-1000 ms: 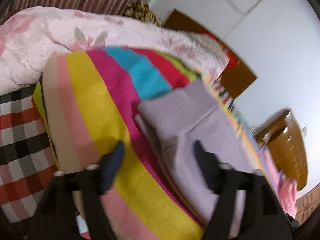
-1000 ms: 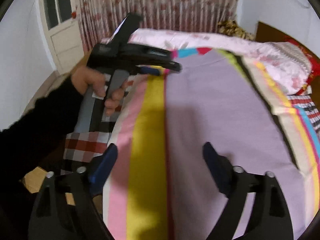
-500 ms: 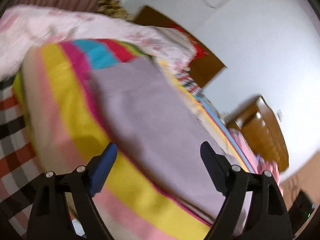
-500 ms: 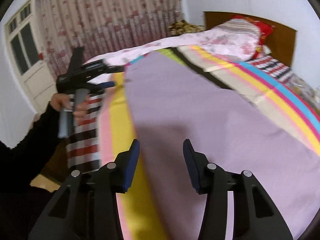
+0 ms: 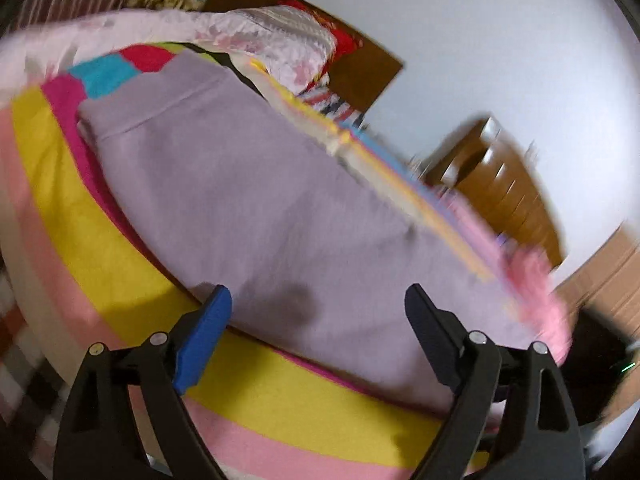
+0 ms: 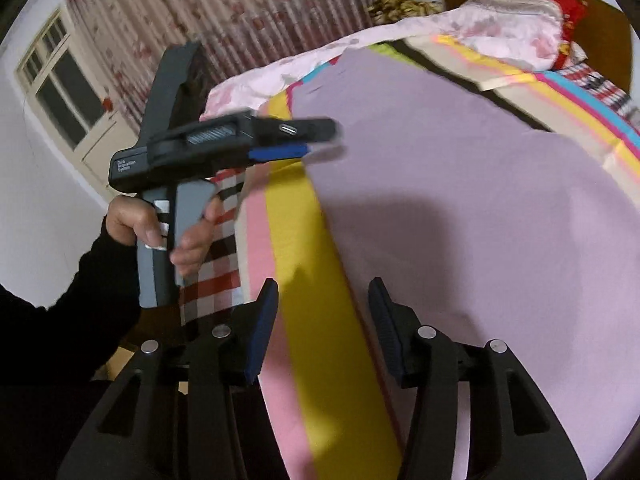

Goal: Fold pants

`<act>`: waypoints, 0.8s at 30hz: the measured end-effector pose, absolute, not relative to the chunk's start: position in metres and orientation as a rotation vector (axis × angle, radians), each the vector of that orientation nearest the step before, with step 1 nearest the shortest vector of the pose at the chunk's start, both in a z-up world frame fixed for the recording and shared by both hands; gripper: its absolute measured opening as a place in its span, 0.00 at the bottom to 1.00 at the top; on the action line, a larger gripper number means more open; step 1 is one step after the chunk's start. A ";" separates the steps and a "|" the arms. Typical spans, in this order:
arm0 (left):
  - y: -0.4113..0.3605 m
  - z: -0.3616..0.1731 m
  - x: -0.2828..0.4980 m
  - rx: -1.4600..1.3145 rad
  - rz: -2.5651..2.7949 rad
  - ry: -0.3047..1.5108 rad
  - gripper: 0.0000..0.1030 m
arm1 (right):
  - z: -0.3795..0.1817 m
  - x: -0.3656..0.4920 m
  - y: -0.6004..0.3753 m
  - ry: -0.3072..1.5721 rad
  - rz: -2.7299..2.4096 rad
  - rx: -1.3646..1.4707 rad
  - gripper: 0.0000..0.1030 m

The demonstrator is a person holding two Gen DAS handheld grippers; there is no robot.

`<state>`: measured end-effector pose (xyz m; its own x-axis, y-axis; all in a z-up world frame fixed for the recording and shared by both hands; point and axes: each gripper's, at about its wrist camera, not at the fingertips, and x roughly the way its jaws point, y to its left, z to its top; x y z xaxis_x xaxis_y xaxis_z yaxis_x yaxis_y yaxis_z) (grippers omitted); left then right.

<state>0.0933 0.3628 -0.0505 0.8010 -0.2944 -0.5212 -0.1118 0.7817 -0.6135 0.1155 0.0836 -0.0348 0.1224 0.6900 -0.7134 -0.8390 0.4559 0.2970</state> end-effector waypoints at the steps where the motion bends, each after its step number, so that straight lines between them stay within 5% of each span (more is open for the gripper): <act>1: 0.370 -0.052 0.088 -0.718 -0.092 0.625 0.92 | -0.029 0.115 0.076 0.896 1.109 -0.181 0.47; 12: 0.451 -0.069 0.067 -0.977 0.093 0.511 0.92 | -0.028 0.150 0.066 0.854 0.948 -0.056 0.48; 16: 0.420 -0.054 0.068 -0.865 0.070 0.544 0.92 | -0.029 0.150 0.062 0.855 0.930 -0.031 0.49; 18: 0.386 -0.041 0.080 -0.765 0.009 0.579 0.92 | -0.029 0.147 0.053 0.850 0.899 -0.035 0.62; 24: 0.299 -0.031 0.120 -0.509 -0.132 0.689 0.94 | -0.022 0.141 0.006 0.831 0.731 -0.083 0.69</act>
<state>0.1196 0.2987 -0.0305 0.7692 -0.2802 -0.5743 -0.0487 0.8704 -0.4899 0.1414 0.0060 -0.0219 0.4483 0.5587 -0.6978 -0.6207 0.7563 0.2067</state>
